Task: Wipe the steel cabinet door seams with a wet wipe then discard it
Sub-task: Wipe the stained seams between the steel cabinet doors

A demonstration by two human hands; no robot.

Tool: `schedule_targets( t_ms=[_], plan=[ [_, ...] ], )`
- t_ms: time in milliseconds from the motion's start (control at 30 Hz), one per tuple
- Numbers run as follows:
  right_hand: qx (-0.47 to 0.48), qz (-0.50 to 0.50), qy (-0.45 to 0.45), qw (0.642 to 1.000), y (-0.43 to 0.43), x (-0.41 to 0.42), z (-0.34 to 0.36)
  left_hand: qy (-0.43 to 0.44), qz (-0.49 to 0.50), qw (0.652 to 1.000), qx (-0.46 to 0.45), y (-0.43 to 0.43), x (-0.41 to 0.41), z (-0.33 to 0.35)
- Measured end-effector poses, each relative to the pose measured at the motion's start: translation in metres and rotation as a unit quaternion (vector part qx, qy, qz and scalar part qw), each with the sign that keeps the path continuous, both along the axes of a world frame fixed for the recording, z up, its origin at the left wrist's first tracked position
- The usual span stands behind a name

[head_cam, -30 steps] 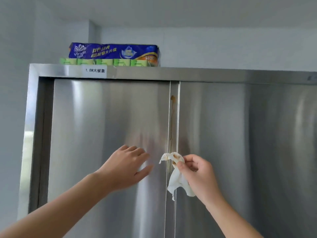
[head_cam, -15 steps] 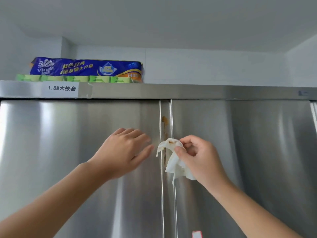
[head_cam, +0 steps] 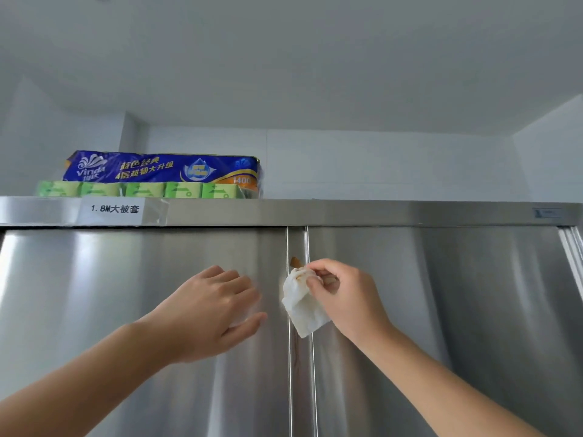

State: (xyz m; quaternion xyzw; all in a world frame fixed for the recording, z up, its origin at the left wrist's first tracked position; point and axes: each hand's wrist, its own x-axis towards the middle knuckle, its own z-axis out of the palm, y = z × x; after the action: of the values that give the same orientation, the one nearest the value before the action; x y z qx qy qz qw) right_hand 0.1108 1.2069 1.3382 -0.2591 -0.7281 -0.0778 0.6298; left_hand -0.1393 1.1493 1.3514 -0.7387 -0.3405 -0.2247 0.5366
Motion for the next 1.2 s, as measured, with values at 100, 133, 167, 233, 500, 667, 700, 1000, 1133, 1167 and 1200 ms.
schedule_targets(
  t_ms=[100, 133, 167, 233, 500, 667, 700, 1000, 1133, 1167, 1200],
  plan=[
    [0.06, -0.043, -0.03, 0.997, 0.01, 0.001, 0.012, -0.004, 0.007, 1.0, 0.003, 0.003, -0.005, 0.002],
    [0.076, -0.051, -0.04, 0.995, 0.013, 0.001, 0.016, -0.005, 0.011, 1.0, 0.001, 0.004, -0.007, 0.003],
    [0.093, -0.058, -0.049, 0.993, 0.016, 0.001, 0.021, -0.005, 0.014, 1.0, -0.001, 0.004, -0.008, 0.004],
    [0.132, -0.075, -0.064, 0.986, 0.021, 0.002, 0.029, -0.008, 0.017, 1.0, -0.003, 0.004, -0.012, 0.007],
    [0.184, -0.096, -0.174, 0.963, 0.03, 0.006, 0.042, -0.015, 0.042, 0.999, -0.019, -0.001, -0.003, 0.022],
    [0.182, -0.126, -0.145, 0.964, 0.034, -0.001, 0.048, -0.008, 0.062, 0.998, -0.032, 0.002, 0.005, 0.024],
    [0.182, -0.13, -0.142, 0.964, 0.034, -0.002, 0.049, -0.007, 0.064, 0.997, -0.034, 0.003, 0.006, 0.024],
    [0.217, -0.181, -0.137, 0.949, 0.042, -0.007, 0.05, -0.002, 0.06, 0.998, -0.03, 0.005, 0.007, 0.024],
    [0.21, -0.189, -0.11, 0.953, 0.04, -0.012, 0.049, -0.009, 0.063, 0.998, -0.029, 0.003, 0.003, 0.025],
    [0.206, -0.183, -0.112, 0.955, 0.039, -0.013, 0.049, -0.011, 0.064, 0.997, -0.03, 0.003, 0.002, 0.025],
    [0.198, -0.174, -0.116, 0.957, 0.038, -0.013, 0.049, -0.014, 0.064, 0.997, -0.03, 0.002, 0.002, 0.024]
  ],
)
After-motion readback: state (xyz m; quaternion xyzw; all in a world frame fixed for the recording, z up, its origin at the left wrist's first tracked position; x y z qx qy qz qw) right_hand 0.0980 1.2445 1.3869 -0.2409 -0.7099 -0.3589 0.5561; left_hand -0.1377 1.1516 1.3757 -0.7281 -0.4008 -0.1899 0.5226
